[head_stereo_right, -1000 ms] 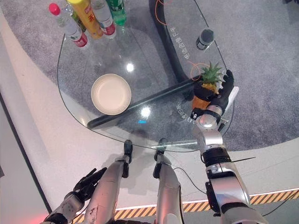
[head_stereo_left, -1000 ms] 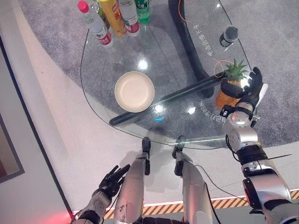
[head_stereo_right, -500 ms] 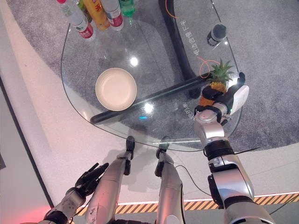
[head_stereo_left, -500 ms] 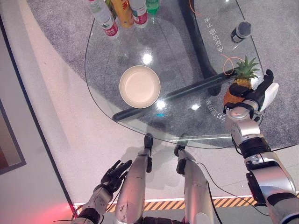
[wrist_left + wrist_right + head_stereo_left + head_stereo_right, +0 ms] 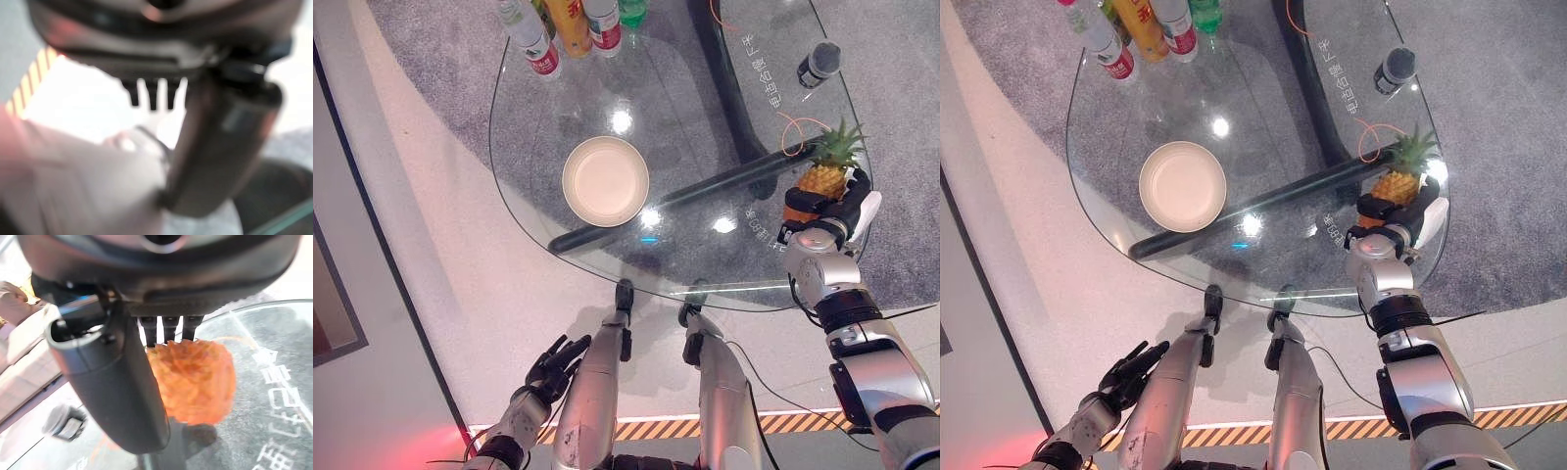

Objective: Pick up the fruit to the plate

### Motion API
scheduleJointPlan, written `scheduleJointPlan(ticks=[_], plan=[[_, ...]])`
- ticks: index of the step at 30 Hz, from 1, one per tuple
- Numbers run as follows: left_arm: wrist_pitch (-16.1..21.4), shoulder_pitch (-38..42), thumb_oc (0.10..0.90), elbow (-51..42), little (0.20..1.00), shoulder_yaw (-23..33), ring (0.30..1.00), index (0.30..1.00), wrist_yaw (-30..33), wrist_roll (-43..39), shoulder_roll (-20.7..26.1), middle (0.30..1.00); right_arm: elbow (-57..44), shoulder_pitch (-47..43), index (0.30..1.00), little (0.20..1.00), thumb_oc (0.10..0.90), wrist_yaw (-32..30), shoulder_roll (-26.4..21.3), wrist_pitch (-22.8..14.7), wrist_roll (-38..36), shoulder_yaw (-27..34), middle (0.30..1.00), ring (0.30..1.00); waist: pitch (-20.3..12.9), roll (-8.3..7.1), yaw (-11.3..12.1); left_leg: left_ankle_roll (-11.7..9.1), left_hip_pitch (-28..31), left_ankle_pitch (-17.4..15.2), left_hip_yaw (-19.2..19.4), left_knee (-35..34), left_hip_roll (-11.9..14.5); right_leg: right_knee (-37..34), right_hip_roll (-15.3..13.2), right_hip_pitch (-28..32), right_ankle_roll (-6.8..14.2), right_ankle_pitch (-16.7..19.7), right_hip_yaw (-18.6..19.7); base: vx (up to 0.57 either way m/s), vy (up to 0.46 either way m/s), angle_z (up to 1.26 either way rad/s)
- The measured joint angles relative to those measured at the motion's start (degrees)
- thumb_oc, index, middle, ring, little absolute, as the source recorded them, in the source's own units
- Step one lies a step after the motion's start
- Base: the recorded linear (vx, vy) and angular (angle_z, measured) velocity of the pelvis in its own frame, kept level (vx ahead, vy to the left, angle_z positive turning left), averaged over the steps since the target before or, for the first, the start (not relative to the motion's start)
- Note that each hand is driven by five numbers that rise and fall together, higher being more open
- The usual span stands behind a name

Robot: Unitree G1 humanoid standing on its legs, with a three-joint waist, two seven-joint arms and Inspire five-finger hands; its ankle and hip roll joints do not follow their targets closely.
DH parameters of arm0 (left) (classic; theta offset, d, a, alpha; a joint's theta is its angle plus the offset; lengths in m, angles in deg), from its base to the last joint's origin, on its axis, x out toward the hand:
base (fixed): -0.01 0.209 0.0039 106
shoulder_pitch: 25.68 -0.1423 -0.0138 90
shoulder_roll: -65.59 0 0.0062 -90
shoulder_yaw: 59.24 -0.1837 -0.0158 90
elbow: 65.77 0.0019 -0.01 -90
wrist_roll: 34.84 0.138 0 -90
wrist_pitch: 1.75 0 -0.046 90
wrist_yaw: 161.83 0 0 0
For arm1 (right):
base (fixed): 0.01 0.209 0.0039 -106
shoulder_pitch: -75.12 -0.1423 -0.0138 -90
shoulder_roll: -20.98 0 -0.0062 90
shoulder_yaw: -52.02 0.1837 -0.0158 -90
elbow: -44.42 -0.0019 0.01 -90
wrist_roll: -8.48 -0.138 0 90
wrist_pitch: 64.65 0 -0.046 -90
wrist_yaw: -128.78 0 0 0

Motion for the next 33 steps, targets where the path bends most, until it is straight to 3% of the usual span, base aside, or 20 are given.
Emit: scheduleJointPlan(ticks=[11, 19, 20, 21, 22, 33], plan=[[0.17, 0.0, 0.8, 0.15, 0.9, -0.05, 0.9, 0.9, 0.0, -0.04, 0.07, 0.9, 1.46, 0.24, 0.9, 0.9, 0.8, 2.27, -0.39, -4.85, -14.73, 2.28, 0.9, 0.9, -0.03, -0.03, -1.27, -0.1, 0.23, 0.08, 0.02, 0.03, 0.07, -0.02, 0.14, 0.24, -0.19, 0.18, 0.02, 0.0, 0.0, 0.0], [0.33, 0.0, 0.8, 0.13, 0.9, -0.18, 0.9, 0.9, -0.05, -1.07, 0.01, 0.9, 4.96, -0.13, 0.9, 0.9, 0.8, 6.26, -1.4, -5.02, -20.9, 4.47, 0.9, 0.9, -0.04, -0.03, -1.22, -0.33, 0.62, 0.23, -0.07, -0.02, 0.11, -0.02, 0.35, 0.61, -0.33, 0.27, -0.03, 0.0, 0.0, 0.0], [0.35, 0.0, 0.8, 0.14, 0.9, -0.19, 0.9, 0.9, -0.07, -1.07, 0.01, 0.9, 5.39, -0.13, 0.811, 0.796, 0.696, 7.12, -1.55, -5.03, -21.75, 4.99, 0.811, 0.811, -0.04, -0.03, -1.22, -0.34, 0.75, 0.23, -0.09, -0.04, 0.12, -0.02, 0.35, 0.74, -0.33, 0.27, -0.05, 0.0, 0.0, 0.0], [0.35, 0.0, 0.8, 0.12, 0.9, -0.21, 0.9, 0.9, -0.07, -1.07, 0.01, 0.9, 5.75, -0.12, 0.366, 0.277, 0.177, 7.74, -1.62, -5.03, -22.34, 5.25, 0.366, 0.366, -0.04, -0.03, -1.22, -0.35, 0.86, 0.23, -0.09, -0.05, 0.12, -0.02, 0.34, 0.85, -0.33, 0.27, -0.06, 0.0, 0.0, 0.0], [0.35, 0.0, 0.8, 0.05, 0.9, -0.24, 0.9, 0.9, -0.05, -1.07, 0.01, 0.9, 6.28, -0.12, 0.3, 0.2, 0.1, 8.29, -1.76, -5.03, -22.67, 5.29, 0.3, 0.3, -0.04, -0.03, -1.23, -0.35, 0.92, 0.23, -0.1, -0.09, 0.13, -0.03, 0.35, 0.92, -0.33, 0.27, -0.07, 0.0, 0.0, 0.0], [0.49, 0.0, 0.8, -0.07, 0.9, -0.28, 0.9, 0.9, -0.25, -1.1, 0.0, 0.9, 9.52, -0.45, 0.3, 0.2, 0.1, 11.65, -2.6, -5.41, -23.68, 6.27, 0.3, 0.3, -0.06, 0.02, -1.18, -0.55, 0.7, 0.13, -0.21, -0.11, 0.13, -0.08, 0.27, 0.92, -0.31, 0.23, -0.15, 0.0, 0.0, 0.0]])
